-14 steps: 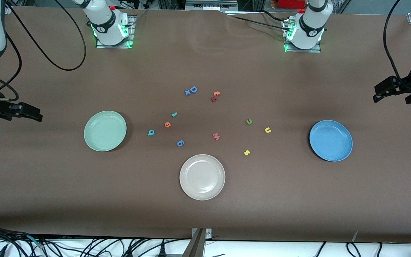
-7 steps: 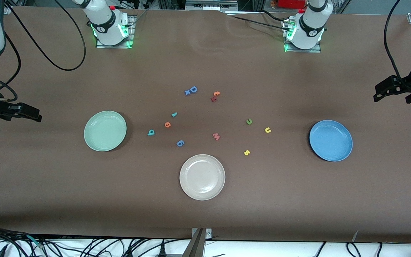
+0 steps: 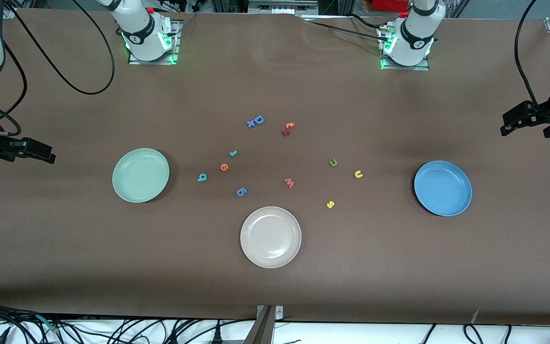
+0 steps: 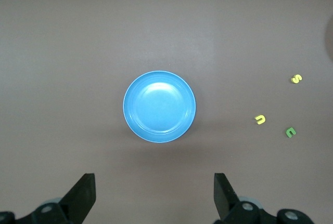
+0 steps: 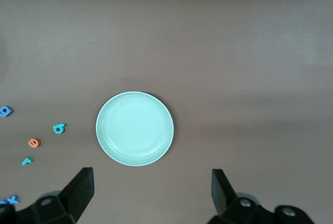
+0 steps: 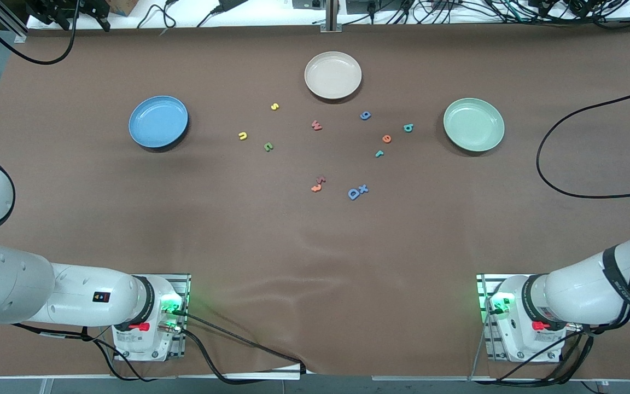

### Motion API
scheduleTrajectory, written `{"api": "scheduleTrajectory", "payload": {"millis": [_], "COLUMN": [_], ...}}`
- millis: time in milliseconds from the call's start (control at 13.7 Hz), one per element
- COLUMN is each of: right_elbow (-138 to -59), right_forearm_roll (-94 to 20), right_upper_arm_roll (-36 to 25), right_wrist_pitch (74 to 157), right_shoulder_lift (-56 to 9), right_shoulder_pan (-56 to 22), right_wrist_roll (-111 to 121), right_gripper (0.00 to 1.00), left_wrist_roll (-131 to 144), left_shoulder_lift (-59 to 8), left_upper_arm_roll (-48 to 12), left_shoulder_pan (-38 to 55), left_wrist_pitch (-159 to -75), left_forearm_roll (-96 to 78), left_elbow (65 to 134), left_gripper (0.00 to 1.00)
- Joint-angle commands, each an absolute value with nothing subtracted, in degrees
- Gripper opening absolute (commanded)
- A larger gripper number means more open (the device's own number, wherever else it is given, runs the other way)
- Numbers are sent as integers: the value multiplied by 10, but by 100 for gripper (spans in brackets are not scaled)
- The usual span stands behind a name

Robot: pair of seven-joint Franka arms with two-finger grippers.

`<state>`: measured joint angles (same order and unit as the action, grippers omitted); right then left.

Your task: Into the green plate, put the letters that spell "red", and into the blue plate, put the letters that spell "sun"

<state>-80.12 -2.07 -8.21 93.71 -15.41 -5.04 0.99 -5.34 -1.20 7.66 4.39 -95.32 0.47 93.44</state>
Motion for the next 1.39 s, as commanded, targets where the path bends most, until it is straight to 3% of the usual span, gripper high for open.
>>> {"api": "scheduleTrajectory", "payload": {"millis": [0, 1317], "right_elbow": [-806, -805], "right_forearm_roll": [-33, -23], "right_upper_arm_roll": [-81, -81], "right_wrist_pitch": [940, 940], "right_shoulder_lift": [-149, -153], "right_shoulder_pan": [-47, -51], "right_wrist_roll": [16, 18], "right_gripper": [100, 100], "left_wrist_roll": [-70, -70], "left_shoulder_lift": [-9, -9], "left_upper_arm_roll": [76, 77], "left_shoulder_pan": [39, 39], "left_wrist_pitch": [-947, -947], "left_forearm_roll": [-16, -16], "left_elbow": [936, 935], "left_gripper": [100, 100]}}
